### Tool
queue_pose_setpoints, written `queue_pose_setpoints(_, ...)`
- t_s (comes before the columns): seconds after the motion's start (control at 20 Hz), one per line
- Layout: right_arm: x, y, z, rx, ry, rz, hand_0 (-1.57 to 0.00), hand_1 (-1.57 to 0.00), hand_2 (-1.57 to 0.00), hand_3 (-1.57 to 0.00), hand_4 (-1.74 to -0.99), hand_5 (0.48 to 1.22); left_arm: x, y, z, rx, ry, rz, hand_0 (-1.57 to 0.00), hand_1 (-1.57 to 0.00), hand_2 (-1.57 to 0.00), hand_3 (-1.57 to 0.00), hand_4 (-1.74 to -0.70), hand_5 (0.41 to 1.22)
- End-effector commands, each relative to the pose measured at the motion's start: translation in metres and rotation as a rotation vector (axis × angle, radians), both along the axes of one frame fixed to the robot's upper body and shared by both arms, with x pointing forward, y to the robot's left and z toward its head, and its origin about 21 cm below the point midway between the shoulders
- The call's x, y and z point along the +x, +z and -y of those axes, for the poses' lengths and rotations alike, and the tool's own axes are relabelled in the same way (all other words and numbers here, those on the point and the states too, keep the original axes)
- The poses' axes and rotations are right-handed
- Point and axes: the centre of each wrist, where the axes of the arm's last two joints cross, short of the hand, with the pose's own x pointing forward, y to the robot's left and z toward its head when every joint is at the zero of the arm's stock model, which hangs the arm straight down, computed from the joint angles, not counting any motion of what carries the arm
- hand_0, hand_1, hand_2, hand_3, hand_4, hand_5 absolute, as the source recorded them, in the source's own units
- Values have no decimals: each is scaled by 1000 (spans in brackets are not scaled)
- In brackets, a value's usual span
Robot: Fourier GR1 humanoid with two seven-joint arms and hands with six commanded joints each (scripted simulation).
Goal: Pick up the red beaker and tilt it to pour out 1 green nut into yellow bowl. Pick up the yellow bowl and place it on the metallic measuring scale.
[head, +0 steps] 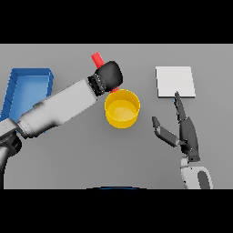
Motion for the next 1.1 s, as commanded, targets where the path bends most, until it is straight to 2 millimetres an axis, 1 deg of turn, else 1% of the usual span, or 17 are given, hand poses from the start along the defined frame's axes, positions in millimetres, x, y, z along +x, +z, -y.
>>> queue_pose_setpoints(0.0,0,2,-1,5,2,15,1,1,1,1,-1179,627,1,-4,1,31,-21,17,-1571,-1571,-1571,-1571,-1735,1221)
queue_pose_setpoints(0.1,-4,0,1,-1,4,3,1,1,1,1,-1167,626,-1,-4,9,115,-79,76,-1571,-1571,-1571,-1571,-1735,1221)
queue_pose_setpoints(0.15,-5,-1,0,2,4,0,1,1,1,1,-1164,625,0,1,14,143,-96,101,-1571,-1571,-1571,-1571,-1735,1221)
queue_pose_setpoints(0.2,-3,0,0,-2,1,0,1,1,1,1,-1165,626,-1,-2,18,171,-118,106,-1571,-1571,-1571,-1571,-1735,1221)
queue_pose_setpoints(0.3,-5,-1,3,-26,-8,7,1,1,1,1,-1153,627,-2,3,22,226,-149,133,-1571,-1571,-1571,-1571,-1734,1221)
queue_pose_setpoints(0.4,-2,2,2,-42,-5,16,1,1,1,1,-1159,632,-4,1,28,266,-173,156,-1571,-1571,-1571,-1571,-1731,1221)
queue_pose_setpoints(0.5,-4,-1,2,-46,-11,14,1,1,1,1,-1160,635,-5,-4,31,304,-188,179,-1571,-1571,-1571,-1571,-1727,1221)
queue_pose_setpoints(0.55,-7,-4,1,-41,-9,18,1,1,1,1,-1155,637,-7,0,36,320,-201,196,-1571,-1571,-1571,-1571,-1725,1221)
queue_pose_setpoints(0.6,-6,-3,2,-18,-12,15,1,1,1,1,-1154,634,-9,-1,39,338,-220,209,-1571,-1571,-1571,-1571,-1722,1221)
queue_pose_setpoints(0.7,-4,-2,2,-17,-7,19,1,1,1,1,-1154,635,-7,6,43,357,-243,222,-1571,-1571,-1571,-1571,-1720,1221)
queue_pose_setpoints(0.75,-4,-1,2,-11,-6,25,1,1,1,1,-1152,635,-3,13,43,371,-254,234,-1571,-1571,-1571,-1571,-1721,1221)
queue_pose_setpoints(0.85,-3,-1,1,-6,-1,21,1,1,1,1,-1157,638,7,42,46,379,-242,269,-1571,-1571,-1571,-1571,-1721,1221)
queue_pose_setpoints(0.9,-6,-1,2,-1,6,31,1,1,1,1,-1147,642,11,54,45,383,-233,299,-1571,-1571,-1571,-1571,-1721,1221)
queue_pose_setpoints(0.95,-4,-1,4,-6,8,35,1,1,1,1,-1150,649,16,70,43,397,-221,344,-1571,-1571,-1571,-1571,-1722,1221)
queue_pose_setpoints(1.0,0,0,3,-12,6,30,1,1,1,1,-1154,654,23,90,39,370,-198,366,-1571,-1571,-1571,-1571,-1725,1221)
queue_pose_setpoints(1.05,0,0,3,-21,8,31,1,1,1,1,-1156,659,28,106,37,327,-164,380,-1571,-1571,-1571,-1365,-1728,1221)
